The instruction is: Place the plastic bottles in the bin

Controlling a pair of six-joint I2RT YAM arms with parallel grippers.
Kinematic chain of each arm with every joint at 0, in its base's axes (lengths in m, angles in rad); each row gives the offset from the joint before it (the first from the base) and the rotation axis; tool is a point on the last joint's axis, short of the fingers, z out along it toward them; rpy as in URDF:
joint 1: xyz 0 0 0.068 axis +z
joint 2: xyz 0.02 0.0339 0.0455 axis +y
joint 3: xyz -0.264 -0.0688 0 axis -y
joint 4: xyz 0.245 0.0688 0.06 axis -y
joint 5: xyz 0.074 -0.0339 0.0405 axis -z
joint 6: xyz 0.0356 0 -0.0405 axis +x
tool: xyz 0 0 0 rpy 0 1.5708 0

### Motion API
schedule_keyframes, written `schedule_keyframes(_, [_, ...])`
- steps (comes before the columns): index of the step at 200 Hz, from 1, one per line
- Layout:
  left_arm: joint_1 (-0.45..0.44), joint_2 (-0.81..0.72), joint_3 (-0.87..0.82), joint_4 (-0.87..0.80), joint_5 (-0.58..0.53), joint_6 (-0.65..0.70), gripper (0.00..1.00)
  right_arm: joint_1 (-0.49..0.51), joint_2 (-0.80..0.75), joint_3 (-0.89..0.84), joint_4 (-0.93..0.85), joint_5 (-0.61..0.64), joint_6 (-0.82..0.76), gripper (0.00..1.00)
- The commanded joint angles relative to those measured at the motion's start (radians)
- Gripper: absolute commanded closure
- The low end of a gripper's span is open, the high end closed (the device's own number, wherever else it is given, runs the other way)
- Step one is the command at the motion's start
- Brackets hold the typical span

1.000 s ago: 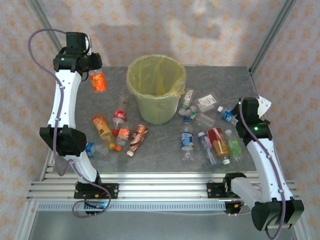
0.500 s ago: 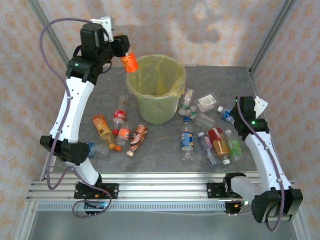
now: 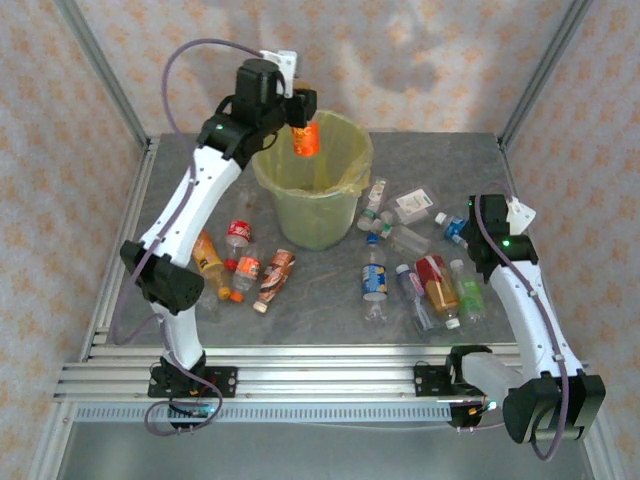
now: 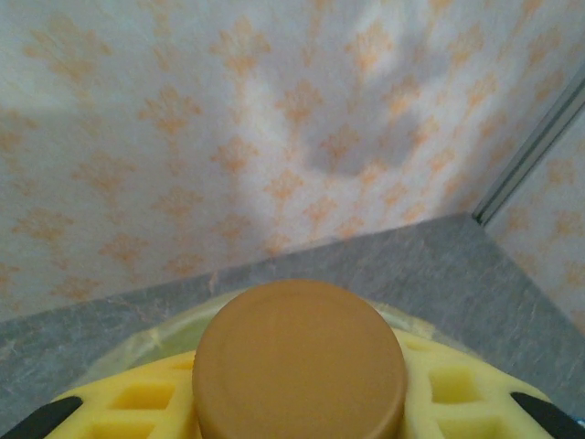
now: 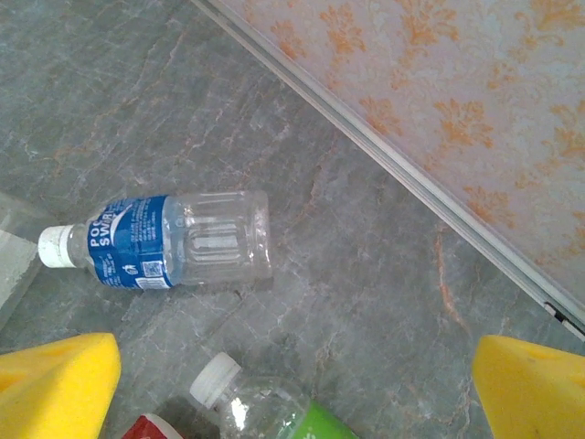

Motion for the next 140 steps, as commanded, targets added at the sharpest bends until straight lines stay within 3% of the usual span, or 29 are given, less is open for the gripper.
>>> schedule_keyframes(1, [-0.017,0.037,0.021,-0.008,-0.055,0.061,0.69,-0.003,-0.004,0.037,-0.077,0.036,0.043,0.01])
schedule_keyframes(54, [-0.022,0.116,0.002,-0.032,-0.093,0.07,0.66,-0.003,-0.027,0.043,-0.168,-0.013,0.064,0.01])
schedule_keyframes(140, [-0.022,0.202,0.041,-0.114,-0.141,0.079,0.35,-0.002,-0.045,-0.027,-0.214,-0.358,0.032,0.01])
